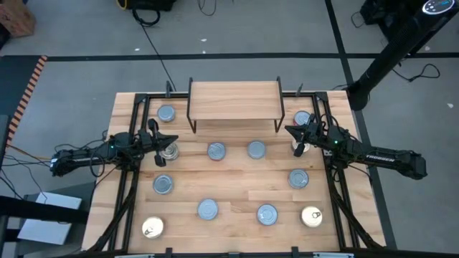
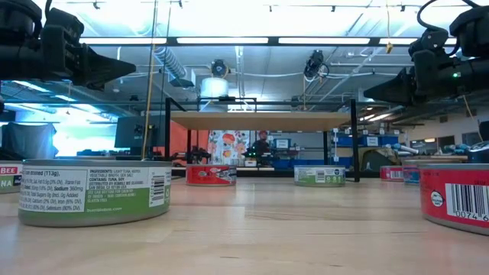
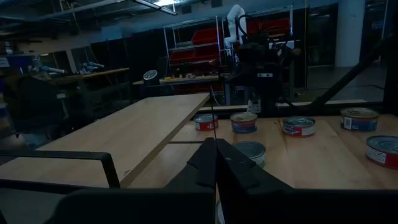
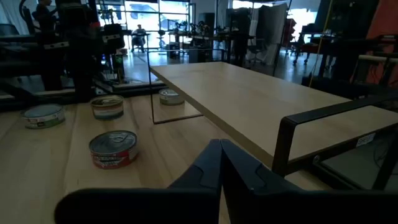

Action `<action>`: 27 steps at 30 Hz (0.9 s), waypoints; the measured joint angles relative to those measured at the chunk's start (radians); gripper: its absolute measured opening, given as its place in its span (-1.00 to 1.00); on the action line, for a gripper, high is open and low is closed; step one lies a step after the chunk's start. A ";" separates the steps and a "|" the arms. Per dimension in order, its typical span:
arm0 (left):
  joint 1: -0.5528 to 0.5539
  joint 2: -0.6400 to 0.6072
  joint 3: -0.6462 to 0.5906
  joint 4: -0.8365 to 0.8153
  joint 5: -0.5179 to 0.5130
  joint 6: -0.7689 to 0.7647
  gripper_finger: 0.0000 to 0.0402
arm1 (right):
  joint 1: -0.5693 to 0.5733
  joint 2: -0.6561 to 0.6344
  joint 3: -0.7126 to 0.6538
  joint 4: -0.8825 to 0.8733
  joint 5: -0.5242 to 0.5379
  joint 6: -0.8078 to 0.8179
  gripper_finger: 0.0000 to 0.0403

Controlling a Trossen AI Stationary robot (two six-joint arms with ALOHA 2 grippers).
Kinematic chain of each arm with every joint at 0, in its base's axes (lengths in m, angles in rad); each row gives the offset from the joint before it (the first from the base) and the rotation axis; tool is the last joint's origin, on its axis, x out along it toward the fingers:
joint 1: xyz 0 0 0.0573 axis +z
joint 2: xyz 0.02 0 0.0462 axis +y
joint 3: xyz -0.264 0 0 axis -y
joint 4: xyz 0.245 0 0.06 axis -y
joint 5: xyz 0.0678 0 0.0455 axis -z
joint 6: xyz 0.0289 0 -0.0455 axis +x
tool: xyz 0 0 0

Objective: Stack canned seafood by type on shelf

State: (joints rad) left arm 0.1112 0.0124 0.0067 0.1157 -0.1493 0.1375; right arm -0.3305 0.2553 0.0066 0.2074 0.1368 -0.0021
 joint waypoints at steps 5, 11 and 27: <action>0.000 0.000 0.000 0.007 0.000 0.000 -0.97 | 0.000 0.000 0.000 0.000 0.000 0.000 -0.91; 0.000 0.000 0.000 0.012 0.000 0.011 -0.97 | 0.000 0.000 0.000 0.000 0.000 0.000 -0.91; 0.000 0.000 0.000 0.023 -0.001 0.005 -0.97 | 0.000 0.000 0.000 0.000 0.000 0.000 -0.91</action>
State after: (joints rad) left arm 0.1112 0.0128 0.0063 0.1384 -0.1501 0.1429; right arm -0.3308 0.2554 0.0067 0.2076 0.1365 -0.0021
